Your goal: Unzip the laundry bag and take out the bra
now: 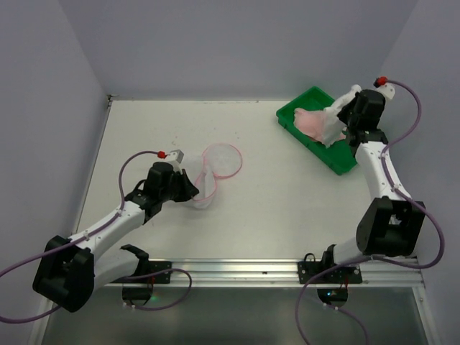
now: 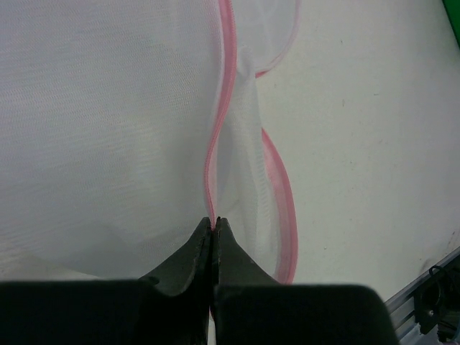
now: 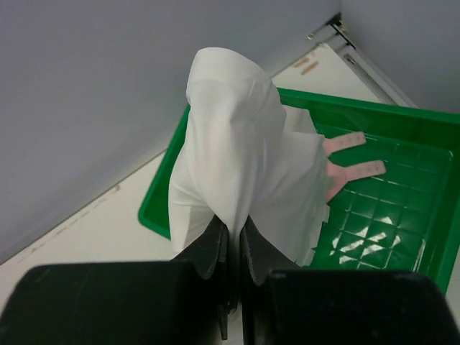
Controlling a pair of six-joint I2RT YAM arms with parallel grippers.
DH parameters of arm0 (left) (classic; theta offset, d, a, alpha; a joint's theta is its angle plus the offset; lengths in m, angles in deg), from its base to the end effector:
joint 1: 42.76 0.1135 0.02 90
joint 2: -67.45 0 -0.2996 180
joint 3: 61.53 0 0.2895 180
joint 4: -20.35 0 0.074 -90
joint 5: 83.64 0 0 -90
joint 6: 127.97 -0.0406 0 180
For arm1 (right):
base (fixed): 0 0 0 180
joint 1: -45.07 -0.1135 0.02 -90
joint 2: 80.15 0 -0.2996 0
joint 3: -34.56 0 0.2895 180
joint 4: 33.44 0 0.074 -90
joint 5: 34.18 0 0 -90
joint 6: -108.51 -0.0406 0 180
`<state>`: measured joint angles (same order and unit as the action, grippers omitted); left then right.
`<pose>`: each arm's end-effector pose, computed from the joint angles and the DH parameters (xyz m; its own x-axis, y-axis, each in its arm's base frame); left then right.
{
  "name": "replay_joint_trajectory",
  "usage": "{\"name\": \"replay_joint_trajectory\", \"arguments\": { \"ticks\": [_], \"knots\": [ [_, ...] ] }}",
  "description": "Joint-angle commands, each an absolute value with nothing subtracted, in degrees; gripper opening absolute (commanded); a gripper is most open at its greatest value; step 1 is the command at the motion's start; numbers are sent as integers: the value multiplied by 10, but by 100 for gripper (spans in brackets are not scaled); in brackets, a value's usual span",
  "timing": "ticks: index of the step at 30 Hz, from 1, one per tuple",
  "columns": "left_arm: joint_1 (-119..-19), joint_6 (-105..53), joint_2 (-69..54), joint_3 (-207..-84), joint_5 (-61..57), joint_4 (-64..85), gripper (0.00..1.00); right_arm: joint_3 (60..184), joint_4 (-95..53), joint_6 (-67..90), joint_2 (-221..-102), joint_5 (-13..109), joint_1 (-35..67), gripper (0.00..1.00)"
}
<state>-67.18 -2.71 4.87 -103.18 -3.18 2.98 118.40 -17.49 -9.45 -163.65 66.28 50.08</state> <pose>0.2175 -0.1061 0.2053 -0.7645 -0.2781 -0.5815 0.1038 0.8372 -0.5369 0.3832 -0.0410 0.3822 -0.1148 0.4729 -0.8736 0.3554 0.8408 0.4084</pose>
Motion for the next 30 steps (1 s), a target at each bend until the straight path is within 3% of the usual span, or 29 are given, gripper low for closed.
{"name": "replay_joint_trajectory", "arguments": {
  "ticks": [1, 15, 17, 19, 20, 23, 30],
  "knots": [
    [-668, -41, 42, -1050, -26, 31, 0, 1194, -170, -126, -1671, 692, 528, 0],
    [-668, -38, 25, -1051, -28, 26, 0, 1271, -79, -146, -1790, 783, 547, 2],
    [-668, -38, 22, -1050, -32, 28, 0, 1284, -75, -143, -1805, 775, 548, 12],
    [-668, -38, 23, -1051, -32, 28, 0, 1290, -73, -141, -1804, 729, 548, 31],
    [-668, -39, 24, -1052, -32, 28, 0, 1290, -73, -141, -1793, 709, 548, 46],
    [-668, -38, 24, -1053, -30, 30, 0, 1272, -98, -137, -1752, 662, 546, 72],
    [-668, -34, 22, -1062, -35, 23, 0, 1247, -94, -102, -1678, 621, 487, 94]
  ]
}}
